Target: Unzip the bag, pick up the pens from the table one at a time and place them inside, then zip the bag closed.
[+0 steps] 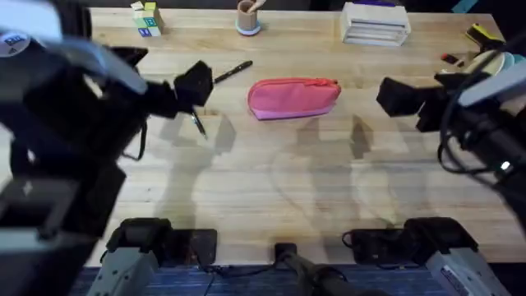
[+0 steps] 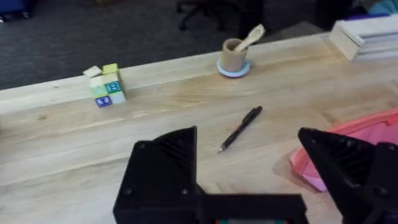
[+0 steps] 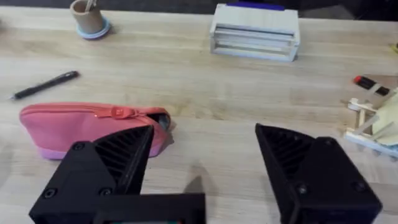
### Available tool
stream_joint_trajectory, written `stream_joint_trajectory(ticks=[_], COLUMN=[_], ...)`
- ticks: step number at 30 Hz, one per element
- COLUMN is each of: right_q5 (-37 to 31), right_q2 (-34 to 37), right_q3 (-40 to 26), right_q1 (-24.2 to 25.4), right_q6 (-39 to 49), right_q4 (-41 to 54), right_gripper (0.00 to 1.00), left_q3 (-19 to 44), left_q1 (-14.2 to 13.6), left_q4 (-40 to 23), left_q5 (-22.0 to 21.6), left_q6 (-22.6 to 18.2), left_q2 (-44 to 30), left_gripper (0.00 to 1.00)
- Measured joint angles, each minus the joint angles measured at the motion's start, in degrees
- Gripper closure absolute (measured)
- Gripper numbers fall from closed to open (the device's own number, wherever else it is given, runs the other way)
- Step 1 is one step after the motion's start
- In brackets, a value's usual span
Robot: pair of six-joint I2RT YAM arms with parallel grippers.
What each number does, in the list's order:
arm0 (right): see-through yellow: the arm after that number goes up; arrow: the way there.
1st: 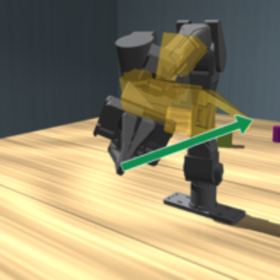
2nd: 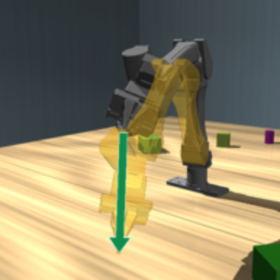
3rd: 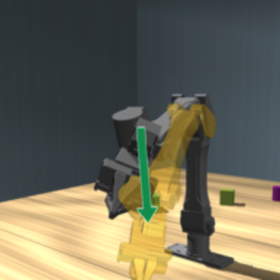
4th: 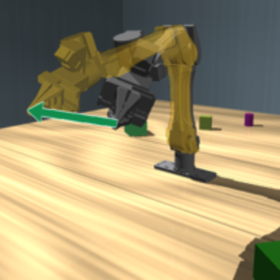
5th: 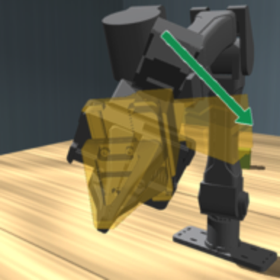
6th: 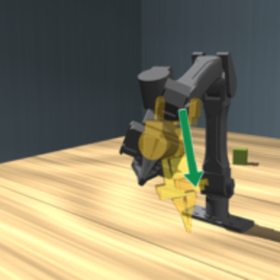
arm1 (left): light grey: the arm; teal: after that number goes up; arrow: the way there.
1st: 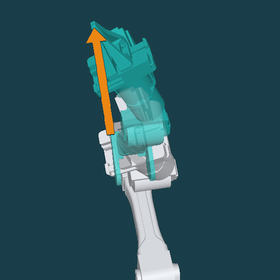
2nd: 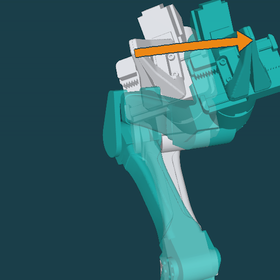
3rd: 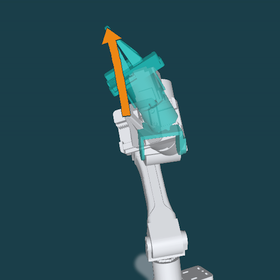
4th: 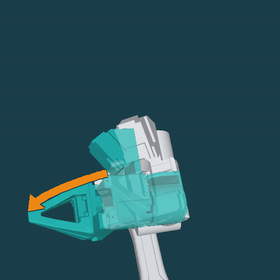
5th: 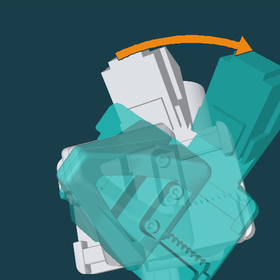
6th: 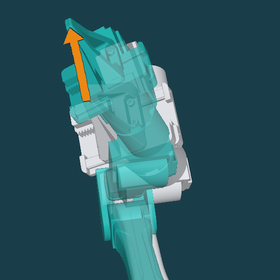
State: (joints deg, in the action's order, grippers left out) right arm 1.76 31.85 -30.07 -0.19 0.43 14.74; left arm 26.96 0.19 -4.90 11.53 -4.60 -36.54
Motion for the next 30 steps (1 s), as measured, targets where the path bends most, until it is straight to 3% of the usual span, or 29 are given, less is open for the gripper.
stream_joint_trajectory(ticks=[7, 15, 24, 30], right_q5=[1.9, 5.6, 7.7, 7.8], right_q2=[12.2, 21.1, 22.6, 22.6], right_q3=[-11.8, -20.3, -21.3, -21.3], right_q1=[0.0, 0.0, 0.0, 0.0], right_q6=[0.0, 0.0, 0.0, 0.0], right_q4=[7.4, 12.1, 12.4, 12.4], right_gripper=[0.006, 0.005, 0.005, 0.006], left_q3=[11.1, 20.5, 22.3, 22.3], left_q1=[0.0, 0.0, 0.0, 0.0], left_q4=[-4.9, -11.0, -14.1, -14.3], left_q5=[7.4, 12.9, 14.9, 20.7], left_q6=[-4.6, -9.1, -10.1, -13.8], left_q2=[-13.6, -21.9, -22.9, -22.9], left_gripper=[0.007, 0.008, 0.007, 0.007])
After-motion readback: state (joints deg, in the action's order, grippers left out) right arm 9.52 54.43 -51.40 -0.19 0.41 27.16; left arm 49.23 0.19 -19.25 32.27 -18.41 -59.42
